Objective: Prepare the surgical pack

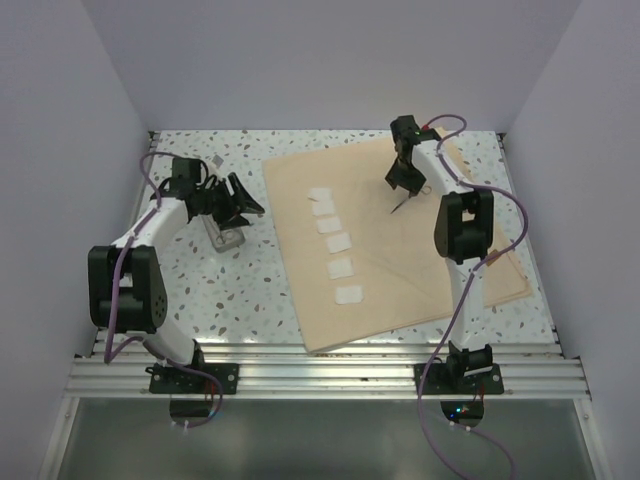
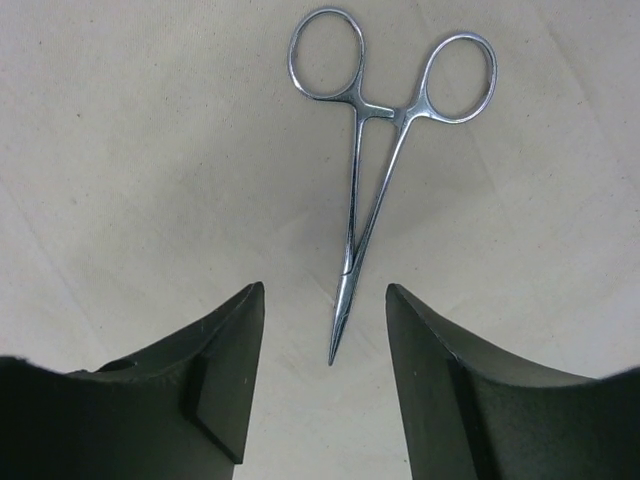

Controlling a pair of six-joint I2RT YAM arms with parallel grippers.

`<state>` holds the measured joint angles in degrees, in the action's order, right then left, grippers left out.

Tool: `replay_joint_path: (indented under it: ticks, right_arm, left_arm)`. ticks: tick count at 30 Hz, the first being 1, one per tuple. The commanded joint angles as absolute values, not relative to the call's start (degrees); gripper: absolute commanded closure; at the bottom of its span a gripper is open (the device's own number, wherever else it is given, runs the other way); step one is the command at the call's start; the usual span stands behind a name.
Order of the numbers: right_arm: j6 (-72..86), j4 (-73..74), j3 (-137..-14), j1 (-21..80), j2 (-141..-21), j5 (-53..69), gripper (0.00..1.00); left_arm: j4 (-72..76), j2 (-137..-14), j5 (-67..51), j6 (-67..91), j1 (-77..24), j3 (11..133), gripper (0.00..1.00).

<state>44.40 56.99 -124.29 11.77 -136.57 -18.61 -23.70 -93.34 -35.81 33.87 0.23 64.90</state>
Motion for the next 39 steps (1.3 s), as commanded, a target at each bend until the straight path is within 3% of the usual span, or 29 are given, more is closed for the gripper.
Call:
replay_joint_path:
  ticks: [1,18,25,28,34,39]
  right_arm:
    - [43.6,58.0,-124.7,12.7,-136.8,-20.5,0.44]
    - [50.0,54.9,-114.8,12.6,-138.8,-17.8,0.60]
    - [50.6,52.4,-109.4,11.4,-138.1,-15.1,0.92]
    - [49.1,52.5,-109.8,11.2,-136.1,-15.6,1.00]
    - [43.7,52.9,-110.7,10.3,-129.7,-14.1,1.00]
    - [41.8,49.6,-105.8,8.3,-124.8,-2.7,1.00]
  left_arm:
    - [-21.7,-91.2,-37.4,34.5,-1.0,64.2,0.33]
    - [-22.7,-91.9,-38.7,33.1,-0.9,64.5,0.33]
    - [-23.5,-92.1,-38.8,32.6,-1.0,65.3,0.32]
    - [-23.5,-91.9,-39.1,32.0,-1.1,65.8,0.32]
    - [-23.3,-90.4,-39.1,31.5,-1.8,65.9,0.31]
    - [-20.2,-89.2,-41.6,33.9,-2.5,63.9,0.31]
